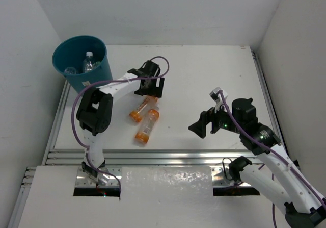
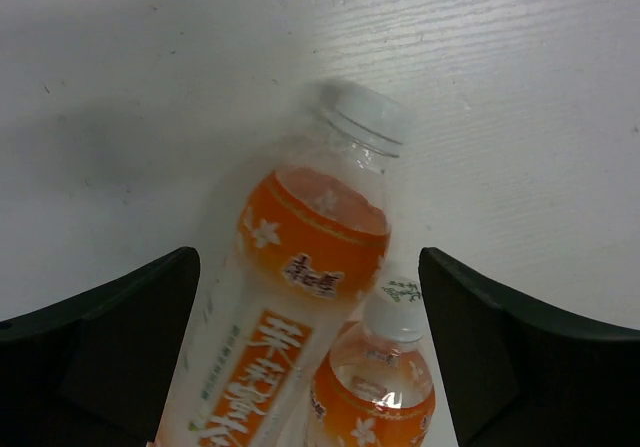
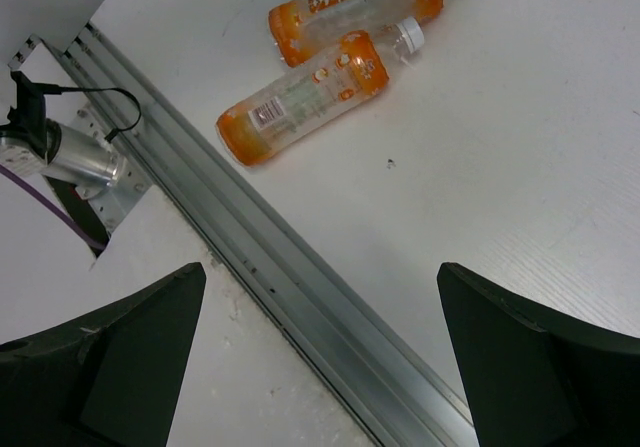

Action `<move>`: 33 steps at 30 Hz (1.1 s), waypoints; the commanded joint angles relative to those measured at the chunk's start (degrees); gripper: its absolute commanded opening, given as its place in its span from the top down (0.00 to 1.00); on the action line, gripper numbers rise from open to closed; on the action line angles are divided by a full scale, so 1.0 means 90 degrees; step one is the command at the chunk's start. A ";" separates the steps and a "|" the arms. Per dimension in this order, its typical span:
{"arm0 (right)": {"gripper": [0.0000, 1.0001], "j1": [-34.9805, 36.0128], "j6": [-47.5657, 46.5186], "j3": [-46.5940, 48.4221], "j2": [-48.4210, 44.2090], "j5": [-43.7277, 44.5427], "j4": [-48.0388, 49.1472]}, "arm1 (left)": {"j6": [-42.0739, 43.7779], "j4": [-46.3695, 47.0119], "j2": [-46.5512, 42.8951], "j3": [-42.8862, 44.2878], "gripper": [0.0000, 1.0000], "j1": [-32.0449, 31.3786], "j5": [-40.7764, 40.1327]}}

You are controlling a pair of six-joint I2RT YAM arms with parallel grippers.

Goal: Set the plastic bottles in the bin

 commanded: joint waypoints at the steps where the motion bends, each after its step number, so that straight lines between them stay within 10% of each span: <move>1: 0.01 0.0008 -0.0056 0.0029 -0.0010 -0.0038 0.0084 | 0.0013 0.0237 -0.0194 0.0258 0.13 -0.0034 -0.0145; 15: 0.01 -0.0001 -0.0105 -0.0098 0.0048 -0.0097 0.0181 | -0.0017 0.0461 0.0383 0.0170 0.30 0.0054 -0.0029; 26: 0.01 0.0008 -0.0056 -0.0157 0.0195 -0.0184 0.0318 | -0.0241 0.0285 0.0189 0.0277 0.76 0.0415 -0.0918; 28: 0.01 -0.0001 -0.0046 -0.0147 0.0204 -0.0194 0.0338 | -0.0261 0.0188 0.0110 0.0423 0.99 0.0503 -0.0937; 33: 0.01 -0.0001 -0.0056 -0.0147 0.0234 -0.0175 0.0347 | -0.0270 0.0031 -0.0651 0.0619 1.00 0.0493 -0.0898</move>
